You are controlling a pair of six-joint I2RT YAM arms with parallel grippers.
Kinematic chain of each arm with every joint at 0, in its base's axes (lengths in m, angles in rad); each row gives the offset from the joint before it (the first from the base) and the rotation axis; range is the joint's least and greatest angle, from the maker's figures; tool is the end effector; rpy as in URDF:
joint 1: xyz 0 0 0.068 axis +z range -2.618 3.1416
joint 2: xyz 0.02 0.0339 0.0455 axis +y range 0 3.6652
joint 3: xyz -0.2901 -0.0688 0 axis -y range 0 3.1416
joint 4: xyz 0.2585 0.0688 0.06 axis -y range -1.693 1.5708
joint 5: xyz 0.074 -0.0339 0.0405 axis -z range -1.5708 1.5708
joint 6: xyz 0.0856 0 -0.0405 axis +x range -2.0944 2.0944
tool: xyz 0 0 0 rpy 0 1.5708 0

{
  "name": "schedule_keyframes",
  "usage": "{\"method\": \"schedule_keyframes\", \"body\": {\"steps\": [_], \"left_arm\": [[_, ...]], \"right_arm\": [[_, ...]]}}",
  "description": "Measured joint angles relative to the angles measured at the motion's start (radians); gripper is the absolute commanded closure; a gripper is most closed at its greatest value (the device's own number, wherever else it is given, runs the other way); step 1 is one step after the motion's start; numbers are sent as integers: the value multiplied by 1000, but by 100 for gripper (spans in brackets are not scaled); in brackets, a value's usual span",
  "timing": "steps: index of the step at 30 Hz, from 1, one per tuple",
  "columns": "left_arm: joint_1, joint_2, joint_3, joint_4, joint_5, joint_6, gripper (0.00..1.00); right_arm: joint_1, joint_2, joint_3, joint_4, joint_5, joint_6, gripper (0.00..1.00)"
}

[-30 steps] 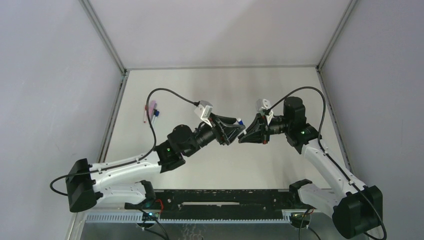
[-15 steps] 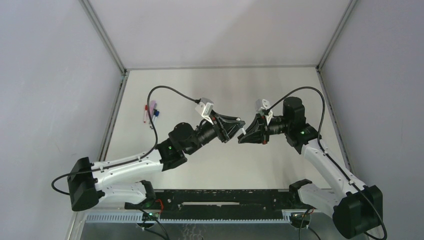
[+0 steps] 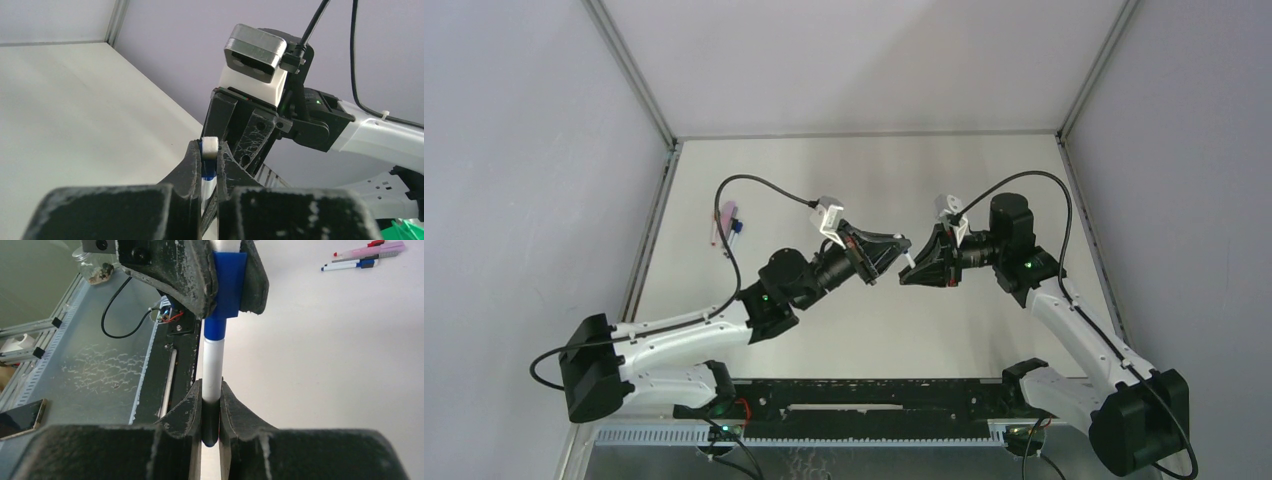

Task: Insert the pens into the pen caps
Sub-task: Press the pen cap onto the pen.

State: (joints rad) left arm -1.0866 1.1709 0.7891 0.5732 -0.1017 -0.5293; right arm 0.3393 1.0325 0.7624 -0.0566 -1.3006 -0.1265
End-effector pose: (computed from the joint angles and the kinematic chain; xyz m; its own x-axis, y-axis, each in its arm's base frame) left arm 0.1592 -0.2841 0.3704 -0.3447 -0.4237 -0.8376 0.7647 0.3909 -0.5124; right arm 0.1877 0.1537 0.3203 -0.1804 -0.0994 -0.9786 -0.9801 -0.0651 0.1873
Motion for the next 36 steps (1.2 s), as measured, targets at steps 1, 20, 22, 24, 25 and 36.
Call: {"method": "schedule_keyframes", "body": {"steps": [1, 20, 22, 24, 25, 36], "left_arm": [[3, 0, -16, 27, -2, -14, 100], [23, -15, -265, 379, -97, -209, 100], [23, -13, -273, 392, -105, -215, 100], [23, -12, -290, 415, -117, -230, 100], [22, -11, -298, 428, -124, -235, 100], [23, 16, -320, 521, -156, -269, 100]], "right_arm": [[0, 0, 0, 5, 2, 13, 80], [14, 9, 0, 87, 34, 115, 68], [19, 12, 0, 92, 37, 116, 68], [24, 16, 0, 95, 42, 117, 69], [26, 17, 0, 98, 45, 119, 69], [51, 48, 0, 104, 69, 146, 81]]}}
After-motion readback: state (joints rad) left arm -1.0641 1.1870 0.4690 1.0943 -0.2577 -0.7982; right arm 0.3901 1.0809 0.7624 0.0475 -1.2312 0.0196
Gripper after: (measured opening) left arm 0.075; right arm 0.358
